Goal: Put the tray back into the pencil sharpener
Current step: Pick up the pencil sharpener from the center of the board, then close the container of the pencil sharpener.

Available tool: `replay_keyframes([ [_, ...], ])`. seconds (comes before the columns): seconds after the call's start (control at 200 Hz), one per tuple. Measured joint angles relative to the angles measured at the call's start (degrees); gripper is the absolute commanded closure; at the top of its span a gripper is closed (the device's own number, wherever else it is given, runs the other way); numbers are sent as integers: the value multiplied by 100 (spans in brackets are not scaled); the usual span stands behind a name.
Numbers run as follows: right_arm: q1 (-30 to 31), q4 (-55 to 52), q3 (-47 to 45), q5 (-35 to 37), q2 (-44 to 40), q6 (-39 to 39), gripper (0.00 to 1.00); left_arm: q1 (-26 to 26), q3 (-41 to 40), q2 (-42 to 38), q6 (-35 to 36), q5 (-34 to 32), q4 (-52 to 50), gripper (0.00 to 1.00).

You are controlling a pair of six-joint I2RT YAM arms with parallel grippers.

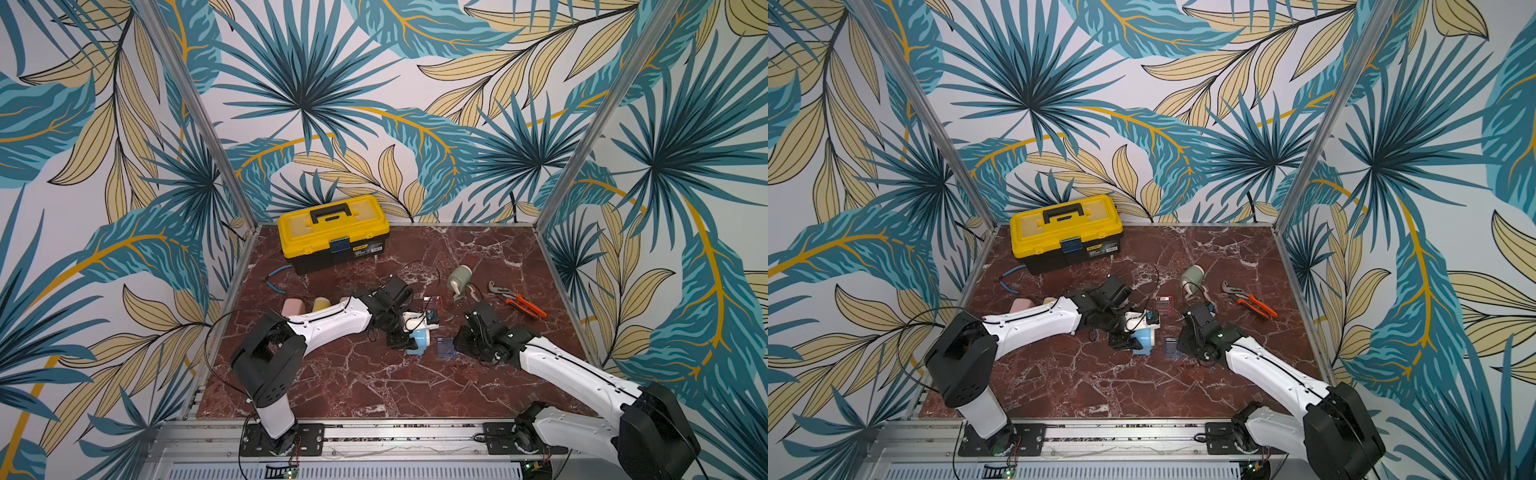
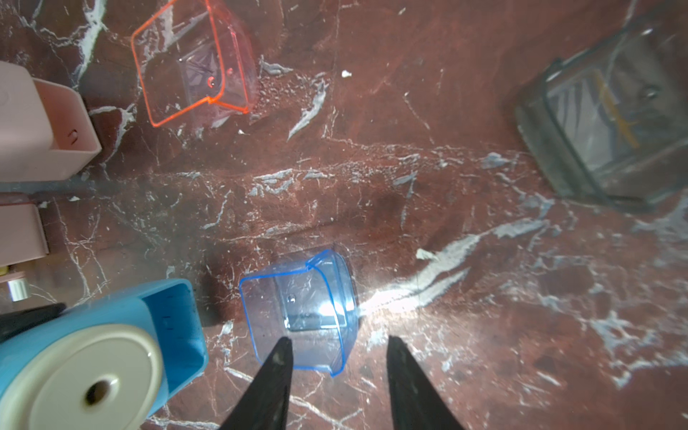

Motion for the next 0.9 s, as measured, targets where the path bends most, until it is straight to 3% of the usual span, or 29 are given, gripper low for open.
replay_keyframes([
  [0.386,-249,363,-68,-424,450,-184,70,-256,-2,205,-321,-157,455,52],
  [0.901,-289,1078,-83,-1010,1012,-341,77,-518,92,450,-278,-525,553,52],
])
